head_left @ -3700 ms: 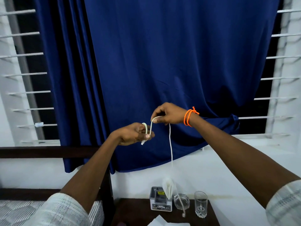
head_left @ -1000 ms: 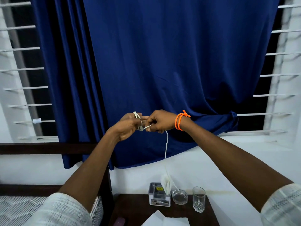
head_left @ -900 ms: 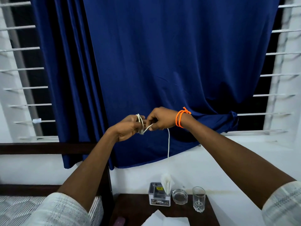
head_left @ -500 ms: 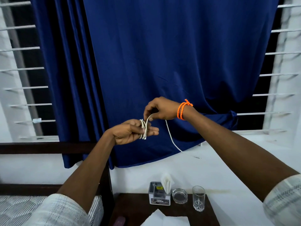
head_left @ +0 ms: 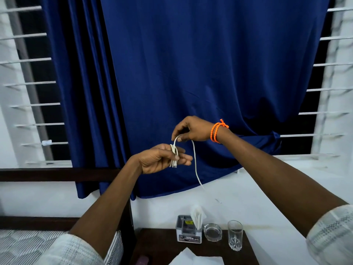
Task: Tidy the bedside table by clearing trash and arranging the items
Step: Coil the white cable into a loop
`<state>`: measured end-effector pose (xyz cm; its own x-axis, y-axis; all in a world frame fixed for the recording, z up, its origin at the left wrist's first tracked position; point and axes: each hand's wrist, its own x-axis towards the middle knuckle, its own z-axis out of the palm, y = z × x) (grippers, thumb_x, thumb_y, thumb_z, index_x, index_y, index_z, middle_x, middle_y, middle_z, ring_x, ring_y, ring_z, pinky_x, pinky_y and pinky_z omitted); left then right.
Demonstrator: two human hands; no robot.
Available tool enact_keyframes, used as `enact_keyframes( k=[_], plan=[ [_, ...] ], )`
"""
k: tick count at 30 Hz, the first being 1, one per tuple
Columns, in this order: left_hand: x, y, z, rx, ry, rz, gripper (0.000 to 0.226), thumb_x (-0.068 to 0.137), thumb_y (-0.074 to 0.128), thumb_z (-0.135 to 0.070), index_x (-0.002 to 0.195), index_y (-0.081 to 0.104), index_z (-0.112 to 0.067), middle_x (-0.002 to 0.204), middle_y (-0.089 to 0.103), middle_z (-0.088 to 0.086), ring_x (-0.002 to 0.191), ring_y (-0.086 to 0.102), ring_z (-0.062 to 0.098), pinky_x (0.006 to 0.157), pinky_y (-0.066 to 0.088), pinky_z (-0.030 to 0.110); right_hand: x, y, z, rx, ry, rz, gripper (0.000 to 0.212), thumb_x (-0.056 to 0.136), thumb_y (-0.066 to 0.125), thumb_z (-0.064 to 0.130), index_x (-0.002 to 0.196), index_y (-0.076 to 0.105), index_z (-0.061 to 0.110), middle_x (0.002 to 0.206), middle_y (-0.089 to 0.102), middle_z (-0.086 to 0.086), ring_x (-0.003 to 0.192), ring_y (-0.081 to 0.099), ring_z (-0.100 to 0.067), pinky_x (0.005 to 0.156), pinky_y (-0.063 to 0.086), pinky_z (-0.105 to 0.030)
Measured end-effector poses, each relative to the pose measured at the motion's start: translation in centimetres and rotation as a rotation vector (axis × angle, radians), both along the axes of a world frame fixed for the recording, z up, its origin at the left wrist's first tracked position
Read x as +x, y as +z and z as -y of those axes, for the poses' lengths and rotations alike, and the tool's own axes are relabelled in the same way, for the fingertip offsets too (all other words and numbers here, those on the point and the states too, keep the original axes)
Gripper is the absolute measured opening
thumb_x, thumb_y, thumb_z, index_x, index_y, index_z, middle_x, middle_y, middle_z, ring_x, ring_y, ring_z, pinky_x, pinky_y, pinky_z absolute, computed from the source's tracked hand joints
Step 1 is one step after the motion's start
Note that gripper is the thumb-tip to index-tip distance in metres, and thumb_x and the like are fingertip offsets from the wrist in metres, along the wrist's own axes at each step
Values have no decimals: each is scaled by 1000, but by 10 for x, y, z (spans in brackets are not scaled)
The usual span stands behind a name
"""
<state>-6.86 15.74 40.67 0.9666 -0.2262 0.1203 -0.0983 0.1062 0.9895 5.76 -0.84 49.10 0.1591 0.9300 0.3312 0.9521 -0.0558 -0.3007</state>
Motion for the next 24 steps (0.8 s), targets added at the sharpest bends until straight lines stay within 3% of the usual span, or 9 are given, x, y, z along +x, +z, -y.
enact_keyframes(
  k=[8,12,15,17,20,24],
  plan=[
    [-5,17,18,-54,-115,48,52,89,40,17,140,42,20,132,60,36,114,69,39,95,58,29,5,-21,-3,96,52,-209,18,92,64,0,107,75,5,94,77,-3,82,70,-4,77,55,-18],
    [-7,26,26,-198,-170,125,54,84,46,16,138,50,16,126,65,31,108,72,34,92,59,27,1,-41,-4,180,63,-470,21,95,57,-2,86,71,11,73,71,2,66,65,-3,63,51,-19],
    [-6,34,29,-346,-100,216,50,78,58,11,128,63,11,123,69,29,106,74,33,92,60,26,1,-58,-10,222,56,-619,9,98,60,6,101,69,5,86,71,-16,76,69,-19,66,55,-27],
    [-3,40,30,-457,-13,257,47,82,48,9,127,64,11,127,66,30,111,71,35,96,58,28,2,-68,-14,181,62,-636,14,100,62,18,102,67,6,86,69,-21,73,69,-28,65,57,-29],
    [4,46,25,-583,105,282,53,84,46,4,136,52,15,138,58,33,125,63,42,108,50,33,-2,-73,-17,80,-12,-590,24,102,57,27,103,66,5,75,68,-13,57,66,-21,58,56,-28],
    [10,43,14,-567,238,298,61,83,46,-6,140,44,16,140,55,36,130,57,46,115,45,38,-5,-68,-17,52,-48,-520,26,103,55,25,101,65,2,65,63,-7,49,57,-16,52,55,-29]
  ],
)
